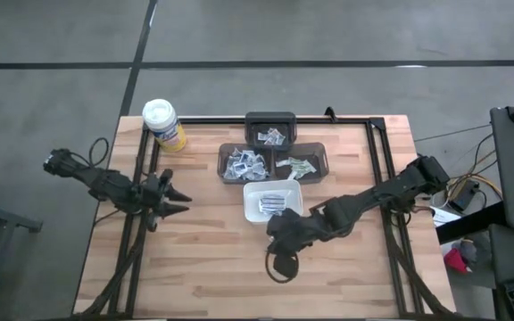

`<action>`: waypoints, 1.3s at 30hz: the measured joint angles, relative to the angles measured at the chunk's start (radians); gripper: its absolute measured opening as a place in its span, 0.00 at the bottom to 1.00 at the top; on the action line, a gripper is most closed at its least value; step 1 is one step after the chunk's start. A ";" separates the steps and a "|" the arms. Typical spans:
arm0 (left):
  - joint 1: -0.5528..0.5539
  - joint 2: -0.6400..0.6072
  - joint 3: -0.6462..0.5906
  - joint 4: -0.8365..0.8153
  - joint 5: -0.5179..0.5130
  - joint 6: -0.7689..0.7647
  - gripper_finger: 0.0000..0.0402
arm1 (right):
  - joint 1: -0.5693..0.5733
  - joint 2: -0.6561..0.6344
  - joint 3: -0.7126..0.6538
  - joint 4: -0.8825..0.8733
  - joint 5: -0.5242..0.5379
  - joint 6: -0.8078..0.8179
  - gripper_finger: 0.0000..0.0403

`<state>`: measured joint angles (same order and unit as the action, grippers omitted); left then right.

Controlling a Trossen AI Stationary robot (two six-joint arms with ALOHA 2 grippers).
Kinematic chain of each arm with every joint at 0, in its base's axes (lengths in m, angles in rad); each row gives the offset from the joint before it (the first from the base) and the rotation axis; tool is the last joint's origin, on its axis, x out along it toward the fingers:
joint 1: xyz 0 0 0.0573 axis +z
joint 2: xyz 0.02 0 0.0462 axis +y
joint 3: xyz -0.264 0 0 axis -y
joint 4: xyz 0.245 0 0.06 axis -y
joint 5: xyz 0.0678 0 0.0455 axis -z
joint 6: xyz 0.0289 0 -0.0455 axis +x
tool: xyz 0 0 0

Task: Pick & Place First Aid Supplies
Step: Put the ointment pack into the top black bin

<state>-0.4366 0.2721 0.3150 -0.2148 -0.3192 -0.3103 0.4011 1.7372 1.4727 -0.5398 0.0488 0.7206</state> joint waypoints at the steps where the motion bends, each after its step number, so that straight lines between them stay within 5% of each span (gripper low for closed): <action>1: 0.000 -0.002 -0.012 0.025 0.018 0.000 0.31 | 0.000 -0.001 0.000 -0.015 -0.002 0.034 0.11; 13: 0.000 -0.005 -0.145 0.201 0.068 -0.013 0.31 | 0.019 -0.001 -0.002 -0.185 -0.006 0.440 0.14; 25: 0.000 -0.006 -0.149 0.200 0.068 -0.013 0.31 | 0.035 -0.001 -0.005 -0.186 -0.004 0.633 0.31; 39: 0.000 -0.005 -0.160 0.168 0.068 -0.177 0.31 | 0.048 -0.001 -0.023 -0.188 0.006 0.851 0.35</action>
<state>-0.4365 0.2669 0.1555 -0.0467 -0.2516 -0.4871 0.4493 1.7367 1.4498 -0.7277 0.0544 1.5718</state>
